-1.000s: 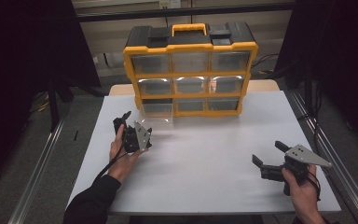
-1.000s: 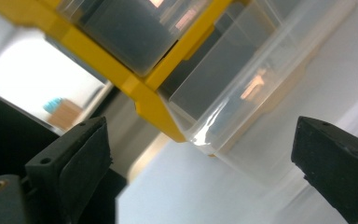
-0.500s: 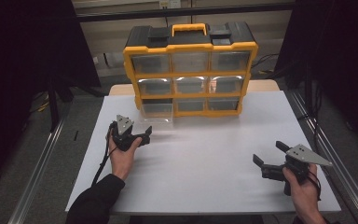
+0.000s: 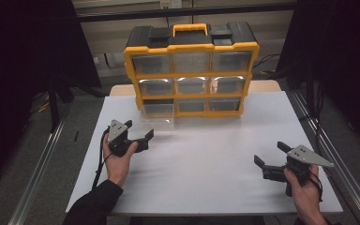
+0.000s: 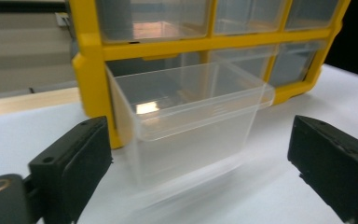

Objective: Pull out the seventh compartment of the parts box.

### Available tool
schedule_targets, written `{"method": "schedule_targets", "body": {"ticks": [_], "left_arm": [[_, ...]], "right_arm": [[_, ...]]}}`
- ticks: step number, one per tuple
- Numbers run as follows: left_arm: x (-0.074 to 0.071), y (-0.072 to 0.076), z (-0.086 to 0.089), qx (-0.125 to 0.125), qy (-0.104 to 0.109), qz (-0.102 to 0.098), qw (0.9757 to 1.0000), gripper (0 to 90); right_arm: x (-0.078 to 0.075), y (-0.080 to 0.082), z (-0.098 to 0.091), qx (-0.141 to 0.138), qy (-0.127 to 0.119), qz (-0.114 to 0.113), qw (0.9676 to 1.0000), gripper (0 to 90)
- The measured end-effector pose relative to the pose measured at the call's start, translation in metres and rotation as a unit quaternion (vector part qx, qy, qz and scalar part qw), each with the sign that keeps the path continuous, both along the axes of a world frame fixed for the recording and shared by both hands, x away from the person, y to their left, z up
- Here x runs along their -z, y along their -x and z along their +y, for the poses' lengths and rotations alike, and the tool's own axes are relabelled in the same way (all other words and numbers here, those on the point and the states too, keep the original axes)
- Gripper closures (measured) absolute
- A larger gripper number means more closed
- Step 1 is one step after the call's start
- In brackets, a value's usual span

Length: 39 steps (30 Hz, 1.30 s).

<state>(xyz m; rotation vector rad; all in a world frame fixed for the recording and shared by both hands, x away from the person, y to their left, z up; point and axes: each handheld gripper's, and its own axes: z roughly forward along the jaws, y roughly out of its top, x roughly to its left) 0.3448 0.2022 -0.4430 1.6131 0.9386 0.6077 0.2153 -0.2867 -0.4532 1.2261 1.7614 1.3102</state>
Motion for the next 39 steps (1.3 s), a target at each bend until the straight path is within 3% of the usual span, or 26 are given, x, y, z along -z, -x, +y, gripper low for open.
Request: {"method": "schedule_targets", "body": {"ticks": [2,5,7,9,10,11,12,14,18,21,23,24,28,29,31,32,34,37,38,39], "left_arm": [[0.002,0.004,0.004,0.001,0.003,0.012,0.9999,5.1],[0.002,0.01,0.007,0.0,-0.007,0.005,1.0,3.7],[0.001,0.015,0.01,-0.015,-0.016,0.0,0.9998,3.2],[0.002,0.018,0.011,-0.01,-0.001,0.005,0.9999,3.0],[0.002,0.02,0.014,-0.002,-0.01,0.008,0.9999,3.7],[0.002,0.023,0.013,-0.004,-0.007,0.009,0.9999,3.2],[0.002,0.027,0.015,0.001,-0.02,0.003,0.9998,2.9],[0.002,0.033,0.019,0.01,-0.027,0.001,0.9996,3.9],[0.002,0.043,0.027,0.006,-0.001,-0.005,1.0,3.8],[0.001,0.05,0.034,0.009,-0.011,-0.016,0.9998,3.7],[-0.001,0.056,0.033,-0.011,0.017,-0.02,0.9996,3.7],[-0.002,0.059,0.036,0.003,0.005,-0.015,0.9999,3.2],[-0.004,0.069,0.041,0.002,0.008,-0.013,0.9999,3.2],[-0.003,0.07,0.045,0.012,-0.006,-0.011,0.9998,3.0],[0.0,0.073,0.048,0.004,-0.012,-0.011,0.9999,3.2],[0.001,0.073,0.052,0.002,-0.024,-0.008,0.9997,3.2],[0.005,0.074,0.056,-0.002,-0.008,-0.001,1.0,3.7],[0.01,0.074,0.059,-0.011,-0.026,0.012,0.9995,4.5],[0.01,0.072,0.059,-0.012,-0.019,0.02,0.9995,4.5],[0.01,0.071,0.059,-0.019,-0.015,0.016,0.9996,4.5]], "right_arm": [[0.0,0.0,0.001,-0.002,0.0,0.001,1.0,0.8],[0.0,-0.001,0.0,0.0,0.0,0.001,1.0,0.7],[0.0,-0.001,0.0,-0.001,0.0,0.001,1.0,0.7],[0.0,-0.001,0.0,0.0,-0.001,0.001,1.0,0.8],[0.0,-0.001,0.0,-0.001,0.0,0.001,1.0,0.7],[0.0,0.0,0.0,-0.001,0.0,0.0,1.0,0.8],[0.0,0.0,0.0,-0.001,0.001,0.0,1.0,0.8],[0.0,0.0,0.0,0.0,0.001,0.001,1.0,0.8],[0.0,0.0,0.0,-0.002,0.003,-0.003,1.0,0.7],[0.0,-0.001,0.0,0.001,0.0,0.0,1.0,0.7],[0.0,-0.001,0.0,0.002,0.0,0.0,1.0,0.7],[0.0,0.0,0.0,0.002,0.001,0.001,1.0,0.7],[0.0,0.0,-0.002,0.005,-0.001,0.001,1.0,0.7],[0.0,0.0,-0.002,0.006,-0.001,0.0,1.0,0.7],[0.0,0.0,-0.003,0.007,0.0,-0.001,1.0,0.7],[0.0,0.0,-0.003,0.005,0.0,-0.001,1.0,0.7],[0.0,0.0,-0.002,0.003,0.001,0.0,1.0,0.7],[0.001,0.001,-0.002,-0.004,0.002,0.001,1.0,0.6],[0.001,0.0,-0.002,-0.005,0.003,0.001,1.0,0.6],[0.002,0.0,-0.002,-0.003,0.004,0.003,1.0,0.6]]}}
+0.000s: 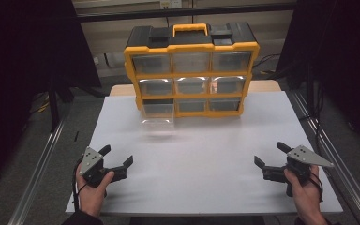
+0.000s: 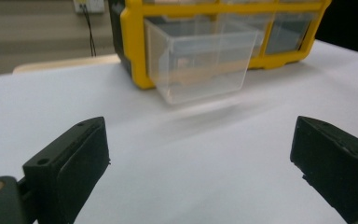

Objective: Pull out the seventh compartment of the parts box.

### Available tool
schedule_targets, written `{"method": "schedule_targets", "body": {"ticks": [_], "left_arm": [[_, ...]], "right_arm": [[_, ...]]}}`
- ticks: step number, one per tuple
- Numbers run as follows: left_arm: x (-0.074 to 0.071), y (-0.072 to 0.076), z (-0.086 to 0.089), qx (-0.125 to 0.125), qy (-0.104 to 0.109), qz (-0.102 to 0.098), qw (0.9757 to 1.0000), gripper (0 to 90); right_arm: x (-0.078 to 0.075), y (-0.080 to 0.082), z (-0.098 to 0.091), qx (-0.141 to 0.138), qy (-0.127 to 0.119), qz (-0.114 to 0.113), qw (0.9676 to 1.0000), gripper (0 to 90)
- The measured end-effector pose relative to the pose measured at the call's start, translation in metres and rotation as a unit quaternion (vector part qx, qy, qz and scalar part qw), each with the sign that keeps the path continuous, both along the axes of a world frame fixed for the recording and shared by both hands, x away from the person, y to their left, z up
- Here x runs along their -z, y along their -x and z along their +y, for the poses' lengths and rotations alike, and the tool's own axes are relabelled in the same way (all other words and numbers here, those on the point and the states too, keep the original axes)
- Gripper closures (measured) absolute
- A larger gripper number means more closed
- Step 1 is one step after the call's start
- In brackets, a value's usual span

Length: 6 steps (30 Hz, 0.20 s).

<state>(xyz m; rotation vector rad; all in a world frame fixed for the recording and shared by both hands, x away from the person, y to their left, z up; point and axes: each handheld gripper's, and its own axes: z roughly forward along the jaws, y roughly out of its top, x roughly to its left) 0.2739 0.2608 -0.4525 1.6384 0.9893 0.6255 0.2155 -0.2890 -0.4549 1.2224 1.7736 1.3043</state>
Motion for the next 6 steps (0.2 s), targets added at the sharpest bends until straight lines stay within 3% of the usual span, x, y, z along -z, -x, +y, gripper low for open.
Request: {"method": "schedule_targets", "body": {"ticks": [3,6], "left_arm": [[-0.0028,-0.0014,-0.0016,-0.003,-0.022,-0.015,0.9996,4.5],[-0.0029,-0.0022,-0.002,-0.003,-0.014,-0.013,0.9998,3.9]], "right_arm": [[0.0006,-0.001,-0.0009,0.001,-0.001,0.002,1.0,0.7],[0.0004,-0.0004,-0.0009,0.002,-0.003,0.002,1.0,0.7]]}}
